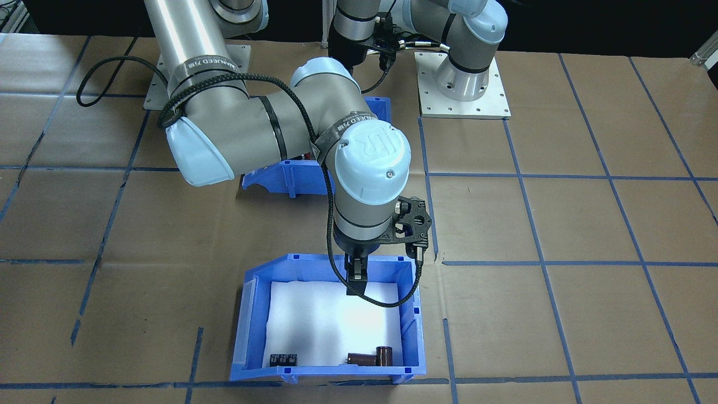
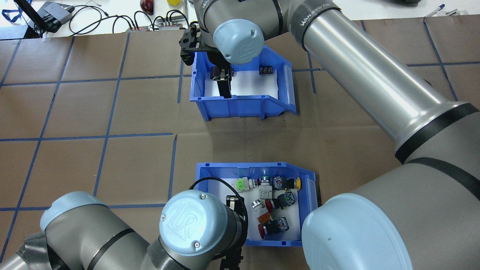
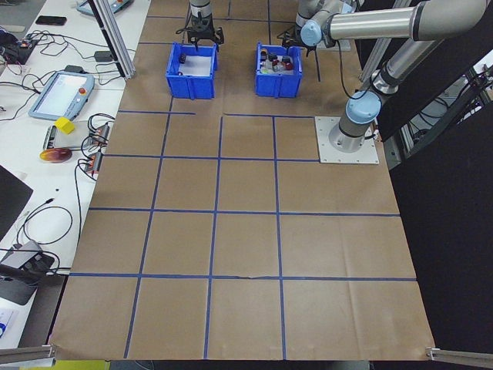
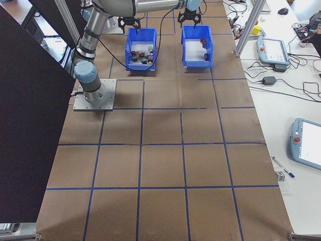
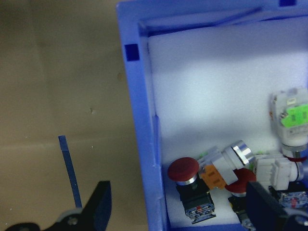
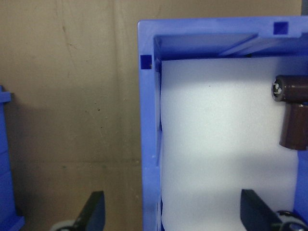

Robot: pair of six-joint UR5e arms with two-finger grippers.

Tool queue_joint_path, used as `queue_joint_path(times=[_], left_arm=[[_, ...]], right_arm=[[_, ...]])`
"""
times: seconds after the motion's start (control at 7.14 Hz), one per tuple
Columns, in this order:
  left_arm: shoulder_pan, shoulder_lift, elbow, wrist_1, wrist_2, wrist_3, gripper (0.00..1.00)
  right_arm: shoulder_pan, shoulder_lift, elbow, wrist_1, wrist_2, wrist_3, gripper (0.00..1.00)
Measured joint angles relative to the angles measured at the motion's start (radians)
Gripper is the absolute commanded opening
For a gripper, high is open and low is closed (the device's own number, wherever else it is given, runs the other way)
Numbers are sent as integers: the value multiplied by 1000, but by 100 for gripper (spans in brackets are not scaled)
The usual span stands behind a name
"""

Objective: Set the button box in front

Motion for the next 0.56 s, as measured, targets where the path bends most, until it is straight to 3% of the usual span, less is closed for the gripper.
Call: queue_joint_path(times=[0.14, 0.28, 0.56], left_arm=[[-8, -7, -23, 16, 0, -22, 97], [-11, -10, -37, 27, -1, -35, 97], [-12, -23, -46, 36, -2, -48, 97]], right_arm=[[1, 6, 48, -62, -3, -12, 100], [1, 8, 101, -117, -2, -11, 92], [2, 8, 167, -171, 3, 4, 44]])
